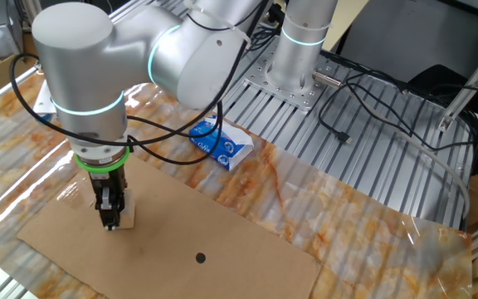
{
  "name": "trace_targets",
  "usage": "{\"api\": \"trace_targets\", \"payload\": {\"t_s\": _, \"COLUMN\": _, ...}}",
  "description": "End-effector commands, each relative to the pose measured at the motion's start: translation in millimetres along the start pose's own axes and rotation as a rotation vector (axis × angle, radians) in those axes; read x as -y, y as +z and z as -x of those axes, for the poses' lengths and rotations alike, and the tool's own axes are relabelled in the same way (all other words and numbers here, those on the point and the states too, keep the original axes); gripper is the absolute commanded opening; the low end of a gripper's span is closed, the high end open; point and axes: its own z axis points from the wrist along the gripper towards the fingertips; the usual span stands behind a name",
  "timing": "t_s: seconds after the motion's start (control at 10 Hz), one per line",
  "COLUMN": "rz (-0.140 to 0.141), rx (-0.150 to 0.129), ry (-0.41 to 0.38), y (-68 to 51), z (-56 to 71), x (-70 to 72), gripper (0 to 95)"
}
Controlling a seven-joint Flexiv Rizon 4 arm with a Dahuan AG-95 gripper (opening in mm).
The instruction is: Hold a small block with the gripper and sweep it from left to right on the table
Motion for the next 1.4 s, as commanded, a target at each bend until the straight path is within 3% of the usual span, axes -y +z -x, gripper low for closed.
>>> {"api": "trace_targets", "payload": {"t_s": 0.1, "rz": 0.0, "rx": 0.002, "ry": 0.0, "y": 0.1, "z": 0.1, "x": -0.6, "gripper": 0.0}}
{"api": "trace_targets", "payload": {"t_s": 1.4, "rz": 0.0, "rx": 0.015, "ry": -0.031, "y": 0.1, "z": 0.1, "x": -0.6, "gripper": 0.0}}
